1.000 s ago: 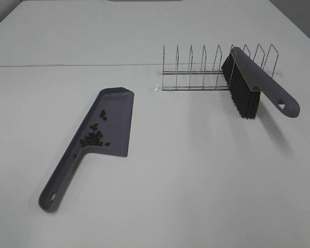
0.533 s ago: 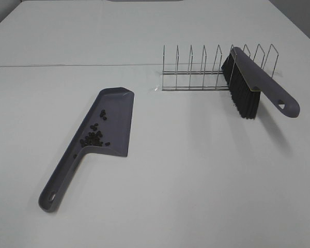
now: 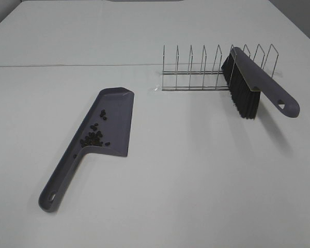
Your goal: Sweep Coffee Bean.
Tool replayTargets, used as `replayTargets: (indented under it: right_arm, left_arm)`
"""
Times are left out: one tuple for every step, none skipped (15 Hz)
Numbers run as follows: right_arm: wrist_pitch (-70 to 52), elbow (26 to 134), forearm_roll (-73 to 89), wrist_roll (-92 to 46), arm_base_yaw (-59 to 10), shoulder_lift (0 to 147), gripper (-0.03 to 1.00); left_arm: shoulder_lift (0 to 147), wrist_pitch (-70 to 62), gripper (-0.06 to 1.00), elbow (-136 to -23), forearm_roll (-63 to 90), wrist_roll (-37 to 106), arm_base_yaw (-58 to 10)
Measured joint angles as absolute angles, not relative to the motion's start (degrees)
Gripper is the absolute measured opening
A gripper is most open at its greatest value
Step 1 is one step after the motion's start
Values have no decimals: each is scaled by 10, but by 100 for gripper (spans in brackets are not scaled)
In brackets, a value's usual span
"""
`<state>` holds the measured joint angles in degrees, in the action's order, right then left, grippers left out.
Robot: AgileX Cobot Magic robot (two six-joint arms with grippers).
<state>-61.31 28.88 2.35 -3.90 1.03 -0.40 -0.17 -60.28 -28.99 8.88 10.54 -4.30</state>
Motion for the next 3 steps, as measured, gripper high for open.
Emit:
replayTargets:
  right_arm:
    - [-613,289,23,-39,10,-4,62]
    - [-613,289,23,-39,10,-4,62]
    - [-613,289,23,-39,10,-4,62]
  left_arm:
    - [-2,-603,65,-290,89,105,-43]
    - [-2,-603,65,-290,89,105,-43]
    - [-2,-603,65,-290,89,105,-43]
